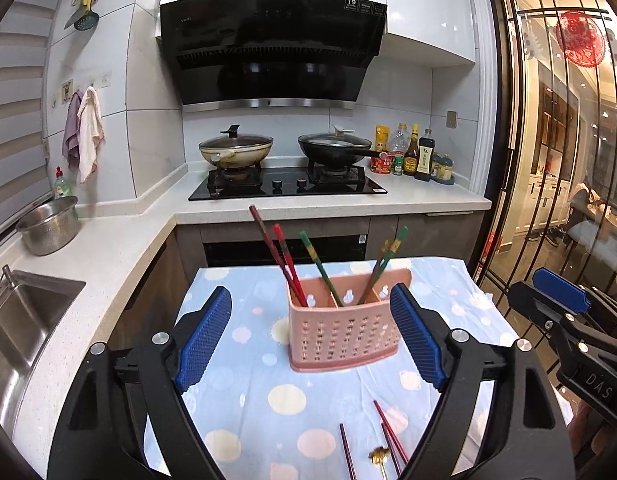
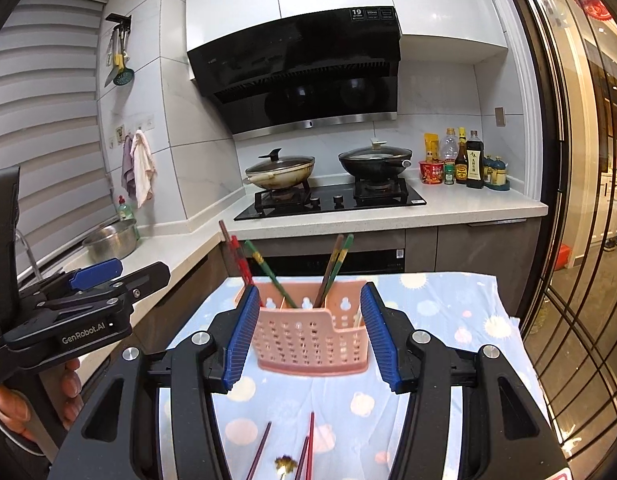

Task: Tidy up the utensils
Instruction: 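Grasp a dark red chopstick with the left tool while the right tool grasps a red chopstick, then lift both chopsticks and lower them into the pink holder, then open both tools to release the chopsticks and withdraw from the holder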

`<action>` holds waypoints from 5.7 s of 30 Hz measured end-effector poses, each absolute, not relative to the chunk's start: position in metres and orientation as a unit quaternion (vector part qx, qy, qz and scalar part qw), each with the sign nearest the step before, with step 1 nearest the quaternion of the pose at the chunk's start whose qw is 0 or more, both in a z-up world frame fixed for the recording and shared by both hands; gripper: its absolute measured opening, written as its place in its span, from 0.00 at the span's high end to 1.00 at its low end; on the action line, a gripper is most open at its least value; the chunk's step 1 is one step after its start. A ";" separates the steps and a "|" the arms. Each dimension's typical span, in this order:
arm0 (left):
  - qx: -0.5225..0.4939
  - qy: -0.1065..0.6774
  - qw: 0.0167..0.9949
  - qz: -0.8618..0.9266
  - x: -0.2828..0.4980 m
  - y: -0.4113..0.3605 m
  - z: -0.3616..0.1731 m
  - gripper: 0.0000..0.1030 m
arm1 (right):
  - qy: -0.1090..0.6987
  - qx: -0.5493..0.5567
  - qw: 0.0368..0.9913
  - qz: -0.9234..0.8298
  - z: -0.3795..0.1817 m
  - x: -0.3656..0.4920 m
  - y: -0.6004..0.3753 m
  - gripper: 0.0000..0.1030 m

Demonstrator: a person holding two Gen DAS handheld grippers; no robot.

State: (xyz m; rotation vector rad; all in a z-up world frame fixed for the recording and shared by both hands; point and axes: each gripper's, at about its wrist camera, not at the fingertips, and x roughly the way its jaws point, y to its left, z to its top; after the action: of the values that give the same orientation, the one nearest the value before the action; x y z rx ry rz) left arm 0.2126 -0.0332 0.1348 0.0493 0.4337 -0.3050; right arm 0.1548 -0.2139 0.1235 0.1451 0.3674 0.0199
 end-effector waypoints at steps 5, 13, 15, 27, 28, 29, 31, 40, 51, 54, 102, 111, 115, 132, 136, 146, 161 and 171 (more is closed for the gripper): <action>0.024 0.237 0.959 -0.151 0.186 -0.022 0.105 0.19 | 0.205 0.058 0.977 0.012 0.095 0.122 -0.203 0.50; 0.033 0.317 0.935 -0.155 0.145 -0.007 0.025 0.19 | 0.272 0.052 0.961 0.006 0.026 0.070 -0.189 0.50; 0.029 0.338 0.927 -0.160 0.135 -0.002 0.005 0.19 | 0.288 0.049 0.956 -0.003 0.010 0.059 -0.188 0.50; 0.032 0.416 0.893 -0.172 0.090 -0.005 -0.070 0.19 | 0.380 0.080 0.921 -0.011 -0.075 0.035 -0.190 0.50; 0.035 0.419 0.890 -0.175 0.088 -0.008 -0.074 0.19 | 0.384 0.081 0.919 -0.010 -0.079 0.035 -0.189 0.51; 0.039 0.421 0.889 -0.175 0.086 -0.010 -0.077 0.19 | 0.388 0.081 0.918 -0.009 -0.082 0.036 -0.188 0.51; 0.045 0.425 0.887 -0.177 0.084 -0.014 -0.082 0.20 | 0.390 0.077 0.918 -0.008 -0.085 0.037 -0.185 0.52; 0.061 0.426 0.882 -0.191 0.078 -0.027 -0.090 0.30 | 0.405 0.062 0.912 -0.001 -0.095 0.045 -0.175 0.65; 0.074 0.414 0.885 -0.200 0.075 -0.032 -0.090 0.58 | 0.400 0.041 0.916 -0.003 -0.097 0.041 -0.169 0.85; 0.072 0.415 0.884 -0.206 0.075 -0.032 -0.089 0.67 | 0.400 0.039 0.916 -0.002 -0.097 0.041 -0.170 0.91; -0.012 0.157 0.961 -0.228 0.164 -0.014 0.161 0.93 | 0.119 0.090 0.989 0.013 0.156 0.095 -0.253 0.93; -0.006 0.129 0.967 -0.220 0.230 -0.033 0.207 0.93 | 0.099 0.091 0.991 0.006 0.193 0.179 -0.264 0.93; -0.006 0.128 0.969 -0.213 0.263 -0.042 0.218 0.93 | 0.099 0.084 0.992 -0.005 0.199 0.218 -0.266 0.93; 0.011 0.188 0.962 -0.199 0.347 -0.073 0.173 0.93 | 0.146 0.078 0.986 -0.006 0.165 0.318 -0.262 0.93; 0.009 0.201 0.960 -0.196 0.356 -0.074 0.164 0.93 | 0.169 0.076 0.983 -0.008 0.148 0.330 -0.263 0.93; 0.030 0.200 0.967 -0.158 0.353 -0.077 0.153 0.63 | 0.168 0.057 0.984 -0.019 0.134 0.323 -0.260 0.58; 0.031 0.197 0.968 -0.152 0.286 -0.059 0.145 0.48 | 0.163 0.029 0.986 -0.003 0.136 0.233 -0.231 0.52; 0.035 0.213 0.966 -0.145 0.215 -0.039 0.112 0.39 | 0.218 0.044 0.975 0.000 0.087 0.156 -0.213 0.51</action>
State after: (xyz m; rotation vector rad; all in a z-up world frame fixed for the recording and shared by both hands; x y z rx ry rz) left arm 0.2150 -0.0391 0.1115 0.0715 0.4307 -0.2926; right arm 0.1564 -0.2130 0.0874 0.0894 0.4390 -0.0010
